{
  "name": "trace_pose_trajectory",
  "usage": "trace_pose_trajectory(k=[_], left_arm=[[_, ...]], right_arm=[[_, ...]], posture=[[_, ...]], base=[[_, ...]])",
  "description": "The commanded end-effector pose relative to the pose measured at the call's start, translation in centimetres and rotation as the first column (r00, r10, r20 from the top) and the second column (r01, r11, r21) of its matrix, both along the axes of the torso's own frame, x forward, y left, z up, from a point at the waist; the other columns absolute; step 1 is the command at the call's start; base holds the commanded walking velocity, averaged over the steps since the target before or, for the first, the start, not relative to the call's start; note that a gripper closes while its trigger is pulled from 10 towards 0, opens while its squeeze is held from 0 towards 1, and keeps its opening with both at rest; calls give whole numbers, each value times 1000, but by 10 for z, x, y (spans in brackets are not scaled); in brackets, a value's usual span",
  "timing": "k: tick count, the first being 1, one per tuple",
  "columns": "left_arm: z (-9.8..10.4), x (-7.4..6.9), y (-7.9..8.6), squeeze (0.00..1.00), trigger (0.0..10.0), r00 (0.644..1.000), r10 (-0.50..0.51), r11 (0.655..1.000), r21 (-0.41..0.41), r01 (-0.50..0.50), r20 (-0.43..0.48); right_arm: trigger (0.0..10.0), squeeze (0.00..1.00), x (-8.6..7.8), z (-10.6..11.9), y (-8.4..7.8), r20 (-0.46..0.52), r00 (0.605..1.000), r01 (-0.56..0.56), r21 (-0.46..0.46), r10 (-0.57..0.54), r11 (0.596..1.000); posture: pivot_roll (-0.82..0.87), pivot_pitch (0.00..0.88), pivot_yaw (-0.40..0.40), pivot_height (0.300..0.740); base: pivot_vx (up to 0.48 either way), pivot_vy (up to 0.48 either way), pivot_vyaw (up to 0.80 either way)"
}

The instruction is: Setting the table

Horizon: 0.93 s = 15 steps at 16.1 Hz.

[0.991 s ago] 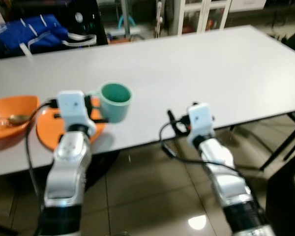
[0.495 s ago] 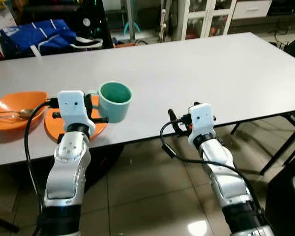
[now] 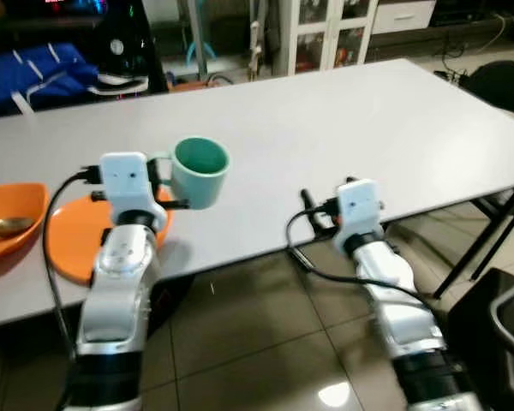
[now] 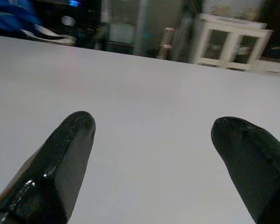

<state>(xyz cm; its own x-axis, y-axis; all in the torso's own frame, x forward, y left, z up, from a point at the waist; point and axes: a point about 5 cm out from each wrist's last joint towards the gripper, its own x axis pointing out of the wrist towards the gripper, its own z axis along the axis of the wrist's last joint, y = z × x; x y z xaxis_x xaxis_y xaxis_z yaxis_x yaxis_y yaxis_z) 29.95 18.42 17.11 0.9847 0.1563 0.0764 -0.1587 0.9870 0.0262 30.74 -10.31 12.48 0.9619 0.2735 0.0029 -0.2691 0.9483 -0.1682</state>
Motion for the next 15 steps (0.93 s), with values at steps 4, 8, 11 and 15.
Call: trace_pose_trajectory(k=[4, 8, 11, 15], left_arm=[[3, 1, -1, 0, 0, 1000, 21, 999, -25, -21, 12], [2, 1, -2, 0, 0, 1000, 14, 1000, -21, -13, 10], [3, 1, -3, 0, 0, 1000, 11, 1000, -16, -11, 10], [2, 2, -4, 0, 0, 1000, 4, 1000, -1, -4, 1]], right_arm=[[10000, 0, 0, 0, 0, -3, 1000, -12, -5, 12, 1000], [10000, 0, 0, 5, 3, 32, 998, -44, -41, 46, 998], [10000, 0, 0, 5, 2, 33, 998, -47, -38, 48, 998], [10000, 0, 0, 1, 0, 0, 1000, -26, 5, 26, 1000]], posture=[[-125, 0, 69, 740], [-124, 0, 70, 740], [-127, 0, 72, 740], [-127, 0, 73, 740]], base=[[364, 249, 0], [281, 96, 342], [0, 0, 800], [0, 0, 600]])
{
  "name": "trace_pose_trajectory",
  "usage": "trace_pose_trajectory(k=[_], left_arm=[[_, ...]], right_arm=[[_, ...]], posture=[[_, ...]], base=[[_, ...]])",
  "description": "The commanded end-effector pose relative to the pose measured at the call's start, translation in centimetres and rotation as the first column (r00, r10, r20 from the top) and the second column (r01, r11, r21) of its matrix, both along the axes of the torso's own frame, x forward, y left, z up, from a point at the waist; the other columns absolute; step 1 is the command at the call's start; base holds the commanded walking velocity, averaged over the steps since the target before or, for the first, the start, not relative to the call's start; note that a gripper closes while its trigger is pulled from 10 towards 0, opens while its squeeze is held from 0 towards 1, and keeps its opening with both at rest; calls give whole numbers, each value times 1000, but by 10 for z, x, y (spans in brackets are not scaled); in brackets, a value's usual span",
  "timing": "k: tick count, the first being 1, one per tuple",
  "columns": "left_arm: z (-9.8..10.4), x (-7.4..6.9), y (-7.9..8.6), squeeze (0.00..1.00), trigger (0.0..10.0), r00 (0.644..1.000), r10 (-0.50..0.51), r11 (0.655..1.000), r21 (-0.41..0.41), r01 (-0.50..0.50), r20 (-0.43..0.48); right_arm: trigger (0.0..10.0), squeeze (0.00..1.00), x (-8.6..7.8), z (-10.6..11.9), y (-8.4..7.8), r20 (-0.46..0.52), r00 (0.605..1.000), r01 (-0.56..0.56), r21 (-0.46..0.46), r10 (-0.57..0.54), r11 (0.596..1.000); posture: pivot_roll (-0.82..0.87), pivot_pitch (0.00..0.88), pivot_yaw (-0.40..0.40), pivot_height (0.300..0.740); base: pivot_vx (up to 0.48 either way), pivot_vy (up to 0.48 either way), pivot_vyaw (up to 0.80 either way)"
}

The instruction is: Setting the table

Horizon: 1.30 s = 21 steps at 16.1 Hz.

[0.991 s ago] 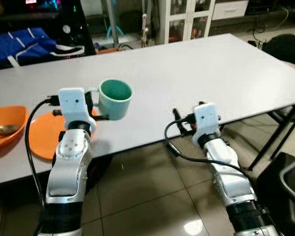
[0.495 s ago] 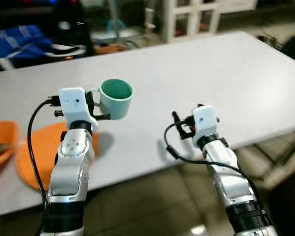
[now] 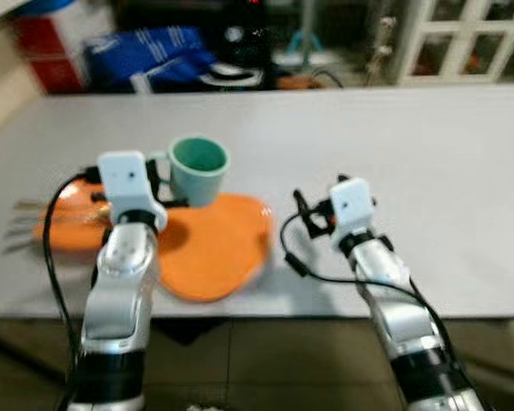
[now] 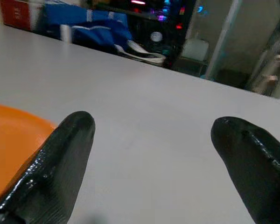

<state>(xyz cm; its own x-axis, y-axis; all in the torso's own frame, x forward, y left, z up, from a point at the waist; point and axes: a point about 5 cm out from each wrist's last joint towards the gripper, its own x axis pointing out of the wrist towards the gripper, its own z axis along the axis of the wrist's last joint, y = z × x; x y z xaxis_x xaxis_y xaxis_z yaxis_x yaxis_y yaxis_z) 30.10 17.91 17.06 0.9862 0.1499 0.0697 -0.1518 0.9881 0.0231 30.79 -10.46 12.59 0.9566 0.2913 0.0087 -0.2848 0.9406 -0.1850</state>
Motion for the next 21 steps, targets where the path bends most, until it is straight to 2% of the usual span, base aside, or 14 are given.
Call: trace_pose_trajectory(k=[1, 6, 13, 18, 21], left_arm=[[2, 0, 2, 0, 0, 1000, 10, 1000, 4, -10, 5], [4, 1, 1, 0, 0, 1000, 4, 1000, 16, -5, 14], [6, 4, -1, 0, 0, 1000, -4, 999, 40, 3, 18], [12, 9, -1, 0, 0, 999, -10, 1000, 21, 10, 38], [12, 10, -2, 0, 0, 999, -15, 1000, 8, 15, 38]], right_arm=[[10000, 0, 0, 0, 2, -14, 1000, -6, 16, 6, 1000], [10000, 0, -1, 0, 3, -8, 1000, -16, 4, 17, 1000], [10000, 0, -2, -1, 4, -8, 1000, -27, -1, 27, 1000], [10000, 0, -3, -2, 6, -12, 999, -31, -1, 31, 1000], [10000, 0, -2, -2, 6, -9, 999, -33, 0, 33, 999]], posture=[[-126, 0, 73, 740], [-127, 0, 74, 740], [-128, 0, 74, 740], [-128, 0, 75, 740], [-131, 0, 78, 740]], base=[[0, 0, 0], [0, 0, 0], [470, 0, 0], [480, 0, 0], [80, 0, 0]])
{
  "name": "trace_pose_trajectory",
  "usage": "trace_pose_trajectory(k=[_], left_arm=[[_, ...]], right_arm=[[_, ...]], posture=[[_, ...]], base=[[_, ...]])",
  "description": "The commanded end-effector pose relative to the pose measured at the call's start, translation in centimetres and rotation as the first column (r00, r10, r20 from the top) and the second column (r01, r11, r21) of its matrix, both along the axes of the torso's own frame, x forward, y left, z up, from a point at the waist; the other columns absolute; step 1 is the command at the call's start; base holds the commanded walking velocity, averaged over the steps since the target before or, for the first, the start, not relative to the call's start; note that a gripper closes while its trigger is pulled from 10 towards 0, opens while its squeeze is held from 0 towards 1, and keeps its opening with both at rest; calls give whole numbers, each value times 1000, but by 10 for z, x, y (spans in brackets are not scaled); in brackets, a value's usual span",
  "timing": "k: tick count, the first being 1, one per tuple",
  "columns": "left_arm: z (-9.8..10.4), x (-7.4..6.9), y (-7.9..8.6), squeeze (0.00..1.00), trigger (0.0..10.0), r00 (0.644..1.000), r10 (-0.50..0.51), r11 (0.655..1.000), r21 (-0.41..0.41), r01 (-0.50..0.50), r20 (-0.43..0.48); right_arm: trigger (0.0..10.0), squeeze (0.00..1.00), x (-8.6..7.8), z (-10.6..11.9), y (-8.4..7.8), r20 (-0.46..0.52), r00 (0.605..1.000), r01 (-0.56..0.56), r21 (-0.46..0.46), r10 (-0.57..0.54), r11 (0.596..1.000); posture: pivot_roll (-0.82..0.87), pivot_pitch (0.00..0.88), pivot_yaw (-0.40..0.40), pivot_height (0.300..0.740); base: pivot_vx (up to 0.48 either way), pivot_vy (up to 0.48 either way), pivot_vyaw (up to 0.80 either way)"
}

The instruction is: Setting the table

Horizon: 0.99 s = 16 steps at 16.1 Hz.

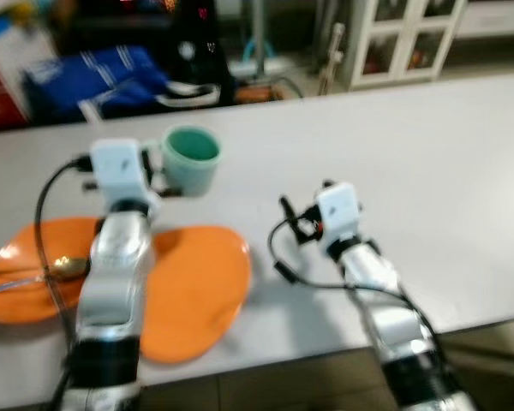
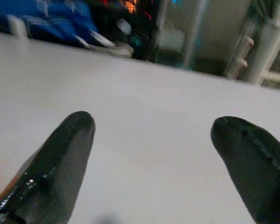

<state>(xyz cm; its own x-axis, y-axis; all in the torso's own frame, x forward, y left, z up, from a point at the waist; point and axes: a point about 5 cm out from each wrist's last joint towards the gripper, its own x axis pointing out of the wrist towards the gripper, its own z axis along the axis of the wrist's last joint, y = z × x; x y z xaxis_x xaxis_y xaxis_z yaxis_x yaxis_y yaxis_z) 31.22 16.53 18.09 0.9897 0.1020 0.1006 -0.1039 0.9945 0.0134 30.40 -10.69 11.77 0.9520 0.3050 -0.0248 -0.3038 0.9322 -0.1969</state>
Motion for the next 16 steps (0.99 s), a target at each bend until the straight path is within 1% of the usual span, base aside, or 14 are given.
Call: trace_pose_trajectory(k=[1, 2, 3, 4, 5, 6, 8, 10, 12, 13, 14, 16], left_arm=[[2, 0, 11, 0, 0, 999, 34, 999, 15, -34, 5], [1, 0, 11, 0, 0, 999, 33, 999, 18, -33, 2], [0, 5, 12, 0, 0, 1000, 28, 999, 22, -28, -2], [0, 7, 12, 0, 0, 1000, 26, 999, 22, -26, -4], [0, 16, 14, 0, 0, 1000, 16, 999, 27, -16, -10], [0, 28, 17, 0, 0, 1000, 2, 1000, 15, -2, -17], [4, 47, 24, 0, 0, 1000, -2, 1000, -10, 2, -20], [10, 60, 31, 0, 0, 1000, 5, 1000, -14, -5, -19], [10, 70, 32, 0, 0, 999, -8, 1000, -18, 8, -38], [7, 75, 33, 0, 0, 999, -15, 1000, -12, 14, -51], [2, 78, 35, 0, 0, 997, -12, 1000, -25, 10, -72], [-3, 83, 38, 0, 0, 996, -9, 999, -34, 6, -93]], right_arm=[[10000, 0, 2, 8, 8, 23, 999, -31, 25, 30, 999], [10000, 0, 3, 11, 7, 26, 999, -44, 32, 44, 999], [10000, 0, 6, 17, 2, 13, 997, -82, 21, 81, 996], [10000, 0, 7, 17, 1, 11, 996, -89, 15, 89, 996], [10000, 0, 10, 20, -6, -7, 995, -100, 14, 100, 995], [10000, 0, 13, 20, -12, -25, 993, -115, 0, 115, 993], [10000, 0, 16, 24, -13, -52, 984, -170, 6, 170, 985], [10000, 0, 17, 34, -15, -67, 970, -231, 28, 232, 973], [10000, 0, 17, 41, -22, -90, 959, -265, 41, 268, 963], [10000, 0, 17, 44, -29, -98, 956, -272, 39, 275, 961], [10000, 0, 15, 45, -40, -103, 956, -271, 58, 275, 961], [10000, 0, 11, 40, -57, -145, 952, -264, 62, 271, 962]], posture=[[-133, 0, 79, 740], [-134, 0, 80, 740], [-134, 0, 80, 740], [-136, 0, 77, 740], [-141, 0, 74, 740], [-141, 0, 73, 740], [-153, 0, 75, 740], [-160, 0, 78, 740], [-173, 0, 79, 740], [-179, 0, 81, 740], [-189, 0, 81, 740], [-204, 0, 85, 740]], base=[[0, 0, 0], [0, 0, 0], [0, 0, 0], [0, 0, 0], [0, 0, 0], [0, 0, 0], [0, 0, 0], [0, 0, 0], [0, 0, 0], [0, 0, 0], [0, 0, 0], [0, 0, 0]])
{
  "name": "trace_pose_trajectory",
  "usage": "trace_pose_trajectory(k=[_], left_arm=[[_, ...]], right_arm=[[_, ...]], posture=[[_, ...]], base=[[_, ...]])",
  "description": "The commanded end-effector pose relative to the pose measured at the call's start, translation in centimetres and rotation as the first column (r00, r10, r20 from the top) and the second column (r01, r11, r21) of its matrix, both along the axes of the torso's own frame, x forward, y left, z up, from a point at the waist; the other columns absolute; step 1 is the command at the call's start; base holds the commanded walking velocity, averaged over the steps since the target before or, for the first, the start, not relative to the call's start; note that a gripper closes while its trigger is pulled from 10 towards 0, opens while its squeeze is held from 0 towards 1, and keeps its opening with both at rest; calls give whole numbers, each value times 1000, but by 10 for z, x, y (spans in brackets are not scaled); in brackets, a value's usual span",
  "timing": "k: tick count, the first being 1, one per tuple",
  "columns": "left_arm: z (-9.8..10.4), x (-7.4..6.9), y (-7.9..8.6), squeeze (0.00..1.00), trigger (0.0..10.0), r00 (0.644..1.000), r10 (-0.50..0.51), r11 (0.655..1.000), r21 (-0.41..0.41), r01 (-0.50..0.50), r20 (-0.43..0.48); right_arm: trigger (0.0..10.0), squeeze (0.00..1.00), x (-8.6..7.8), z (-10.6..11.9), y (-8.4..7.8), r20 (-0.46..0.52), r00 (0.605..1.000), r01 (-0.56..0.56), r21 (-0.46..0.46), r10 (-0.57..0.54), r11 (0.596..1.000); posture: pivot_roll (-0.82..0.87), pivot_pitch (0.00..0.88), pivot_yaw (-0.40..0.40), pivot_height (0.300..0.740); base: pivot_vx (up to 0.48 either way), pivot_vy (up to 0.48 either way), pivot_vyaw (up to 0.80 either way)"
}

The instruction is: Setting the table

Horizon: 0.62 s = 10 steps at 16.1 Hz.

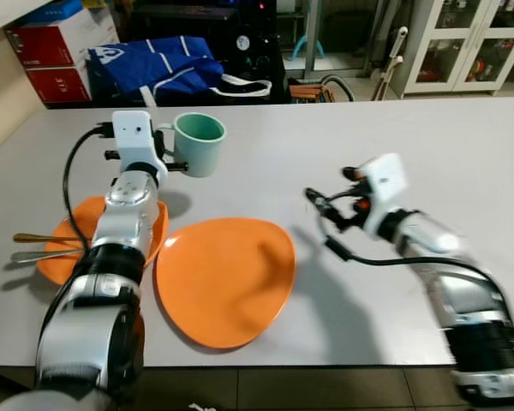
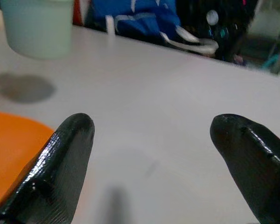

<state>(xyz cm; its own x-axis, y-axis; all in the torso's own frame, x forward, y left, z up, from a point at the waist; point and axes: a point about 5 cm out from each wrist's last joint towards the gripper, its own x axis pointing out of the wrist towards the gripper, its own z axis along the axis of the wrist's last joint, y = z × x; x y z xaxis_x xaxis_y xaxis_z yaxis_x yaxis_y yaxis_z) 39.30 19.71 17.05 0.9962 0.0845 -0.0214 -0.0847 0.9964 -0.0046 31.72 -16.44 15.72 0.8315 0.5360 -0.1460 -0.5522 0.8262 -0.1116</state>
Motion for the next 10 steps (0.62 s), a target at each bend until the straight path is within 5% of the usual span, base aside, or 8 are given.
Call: trace_pose_trajectory(k=[1, 10], left_arm=[[6, 2, 5, 0, 0, 1000, 11, 1000, -4, -11, 20], [-12, 5, 0, 0, 0, 998, 13, 1000, -13, -14, -57]], right_arm=[[10000, 0, -3, 0, -4, -14, 1000, -13, 10, 13, 1000], [10000, 0, -34, 7, 11, -81, 983, -165, 23, 166, 986]], posture=[[-214, 0, 85, 740], [-260, 32, 85, 740]], base=[[0, 0, 0], [0, 0, 0]])
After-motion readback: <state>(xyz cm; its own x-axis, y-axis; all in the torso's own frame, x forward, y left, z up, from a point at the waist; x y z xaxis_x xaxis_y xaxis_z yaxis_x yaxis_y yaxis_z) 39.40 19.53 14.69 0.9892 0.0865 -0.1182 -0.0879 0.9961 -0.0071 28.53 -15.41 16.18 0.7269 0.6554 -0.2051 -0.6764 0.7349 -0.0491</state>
